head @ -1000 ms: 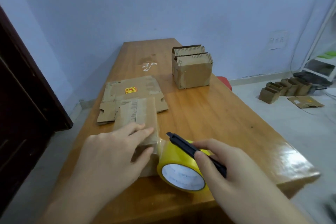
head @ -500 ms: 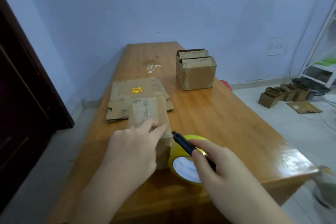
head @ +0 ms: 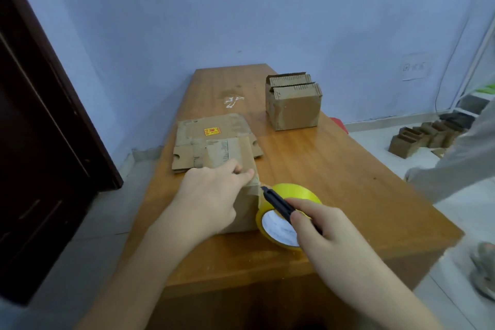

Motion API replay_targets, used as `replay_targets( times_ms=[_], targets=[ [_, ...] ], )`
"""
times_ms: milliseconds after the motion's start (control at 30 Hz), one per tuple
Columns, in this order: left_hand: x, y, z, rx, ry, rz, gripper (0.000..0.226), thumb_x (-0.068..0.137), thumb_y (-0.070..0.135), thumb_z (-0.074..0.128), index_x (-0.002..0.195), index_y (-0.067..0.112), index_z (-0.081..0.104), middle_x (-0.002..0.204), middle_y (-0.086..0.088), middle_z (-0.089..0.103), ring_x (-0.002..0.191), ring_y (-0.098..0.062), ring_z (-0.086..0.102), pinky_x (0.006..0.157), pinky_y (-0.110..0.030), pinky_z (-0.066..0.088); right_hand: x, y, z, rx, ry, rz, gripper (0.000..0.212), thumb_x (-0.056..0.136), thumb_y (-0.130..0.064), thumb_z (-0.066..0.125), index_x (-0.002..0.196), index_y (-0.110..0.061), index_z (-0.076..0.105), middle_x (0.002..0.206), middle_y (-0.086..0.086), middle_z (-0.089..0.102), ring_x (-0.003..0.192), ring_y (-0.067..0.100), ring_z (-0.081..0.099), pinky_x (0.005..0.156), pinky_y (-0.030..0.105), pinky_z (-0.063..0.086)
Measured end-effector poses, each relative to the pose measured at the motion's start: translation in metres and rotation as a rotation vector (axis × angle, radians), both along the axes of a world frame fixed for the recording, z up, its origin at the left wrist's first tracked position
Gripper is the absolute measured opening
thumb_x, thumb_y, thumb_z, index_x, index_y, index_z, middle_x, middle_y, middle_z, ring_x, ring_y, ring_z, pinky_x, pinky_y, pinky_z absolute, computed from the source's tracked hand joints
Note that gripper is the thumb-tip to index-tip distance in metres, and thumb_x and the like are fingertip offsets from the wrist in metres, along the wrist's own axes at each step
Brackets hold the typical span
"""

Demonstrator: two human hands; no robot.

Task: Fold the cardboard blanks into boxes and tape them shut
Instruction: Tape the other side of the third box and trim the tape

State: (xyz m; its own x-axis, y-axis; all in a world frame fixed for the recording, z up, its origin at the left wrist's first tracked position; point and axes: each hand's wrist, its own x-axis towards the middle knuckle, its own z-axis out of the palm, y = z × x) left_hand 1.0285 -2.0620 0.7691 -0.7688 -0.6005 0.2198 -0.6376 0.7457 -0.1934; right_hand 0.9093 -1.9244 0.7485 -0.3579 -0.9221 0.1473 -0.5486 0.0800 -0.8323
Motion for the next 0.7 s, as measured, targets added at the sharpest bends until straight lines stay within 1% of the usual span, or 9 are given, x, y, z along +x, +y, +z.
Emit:
replay_targets(
  times_ms=[67, 200, 267, 333, 433, 500, 567, 633, 700],
  targets=[
    [0.0, -0.001, 0.001, -0.008, -0.023, -0.008, 0.063, 0.095, 0.013, 0.037, 0.148, 0.039, 0.015, 0.14, 0.015, 0.034, 0.101, -0.021, 0.057, 0.066, -0.026, 0.033, 0.004, 0.005, 0.001, 0.021, 0.024, 0.013, 0.029, 0.099, -0.018, 0.037, 0.104, -0.02, 0.065, 0.042, -0.008, 0.034, 0.04, 0.008, 0.032, 0.043, 0.019, 0.022],
    [0.003, -0.005, 0.001, 0.018, -0.003, -0.03, 0.062, 0.096, 0.014, 0.038, 0.148, 0.04, 0.016, 0.14, 0.015, 0.035, 0.104, -0.021, 0.056, 0.067, -0.026, 0.032, 0.024, 0.015, 0.0, 0.08, 0.096, 0.0, 0.025, 0.098, -0.03, 0.04, 0.11, -0.042, 0.058, 0.052, -0.01, 0.047, 0.051, 0.004, 0.042, 0.051, 0.018, 0.033],
    [0.005, -0.008, 0.0, 0.03, 0.006, -0.046, 0.061, 0.096, 0.014, 0.038, 0.147, 0.042, 0.018, 0.141, 0.018, 0.035, 0.107, -0.02, 0.055, 0.069, -0.026, 0.032, 0.024, 0.016, -0.002, 0.089, 0.148, -0.036, 0.029, 0.098, -0.033, 0.039, 0.12, -0.04, 0.055, 0.059, -0.01, 0.043, 0.056, 0.003, 0.038, 0.052, 0.019, 0.031],
    [0.008, -0.012, 0.001, 0.036, 0.007, -0.064, 0.06, 0.096, 0.015, 0.038, 0.146, 0.043, 0.021, 0.14, 0.02, 0.036, 0.108, -0.018, 0.054, 0.068, -0.026, 0.032, 0.017, 0.018, -0.001, 0.112, 0.154, -0.057, 0.031, 0.096, -0.032, 0.04, 0.121, -0.037, 0.058, 0.056, -0.012, 0.04, 0.053, 0.001, 0.034, 0.05, 0.018, 0.028],
    [0.01, -0.014, 0.003, 0.042, 0.028, -0.089, 0.058, 0.096, 0.017, 0.038, 0.145, 0.043, 0.024, 0.136, 0.02, 0.04, 0.105, -0.017, 0.055, 0.068, -0.025, 0.034, 0.006, 0.025, 0.008, 0.057, 0.0, -0.064, 0.028, 0.094, -0.021, 0.042, 0.1, -0.038, 0.063, 0.04, -0.011, 0.039, 0.039, 0.004, 0.032, 0.043, 0.016, 0.023],
    [0.01, -0.013, 0.002, 0.031, 0.035, -0.088, 0.059, 0.094, 0.016, 0.039, 0.145, 0.042, 0.024, 0.135, 0.02, 0.041, 0.102, -0.017, 0.056, 0.067, -0.025, 0.034, -0.004, 0.029, 0.012, -0.027, -0.094, -0.087, 0.031, 0.091, -0.016, 0.041, 0.091, -0.038, 0.064, 0.043, -0.006, 0.034, 0.04, 0.008, 0.029, 0.043, 0.022, 0.022],
    [0.009, -0.01, 0.0, 0.025, 0.036, -0.076, 0.062, 0.093, 0.015, 0.04, 0.146, 0.041, 0.023, 0.136, 0.019, 0.039, 0.103, -0.017, 0.056, 0.067, -0.025, 0.031, -0.017, 0.029, 0.013, -0.093, -0.156, -0.111, 0.035, 0.089, -0.013, 0.04, 0.091, -0.034, 0.068, 0.047, -0.003, 0.034, 0.042, 0.011, 0.028, 0.042, 0.023, 0.022],
    [0.008, -0.009, -0.001, 0.017, 0.042, -0.07, 0.061, 0.092, 0.016, 0.041, 0.146, 0.041, 0.023, 0.137, 0.019, 0.039, 0.104, -0.019, 0.056, 0.068, -0.026, 0.032, -0.026, 0.025, 0.014, -0.141, -0.245, -0.133, 0.036, 0.091, -0.009, 0.042, 0.093, -0.029, 0.071, 0.045, -0.006, 0.034, 0.04, 0.009, 0.028, 0.038, 0.018, 0.022],
    [0.007, -0.008, -0.001, 0.008, 0.043, -0.069, 0.06, 0.093, 0.018, 0.04, 0.146, 0.04, 0.024, 0.137, 0.019, 0.039, 0.104, -0.019, 0.056, 0.07, -0.026, 0.034, -0.033, 0.02, 0.015, -0.21, -0.324, -0.163, 0.024, 0.094, -0.015, 0.05, 0.095, -0.027, 0.071, 0.044, -0.008, 0.034, 0.039, 0.007, 0.027, 0.036, 0.016, 0.022]
  ],
)
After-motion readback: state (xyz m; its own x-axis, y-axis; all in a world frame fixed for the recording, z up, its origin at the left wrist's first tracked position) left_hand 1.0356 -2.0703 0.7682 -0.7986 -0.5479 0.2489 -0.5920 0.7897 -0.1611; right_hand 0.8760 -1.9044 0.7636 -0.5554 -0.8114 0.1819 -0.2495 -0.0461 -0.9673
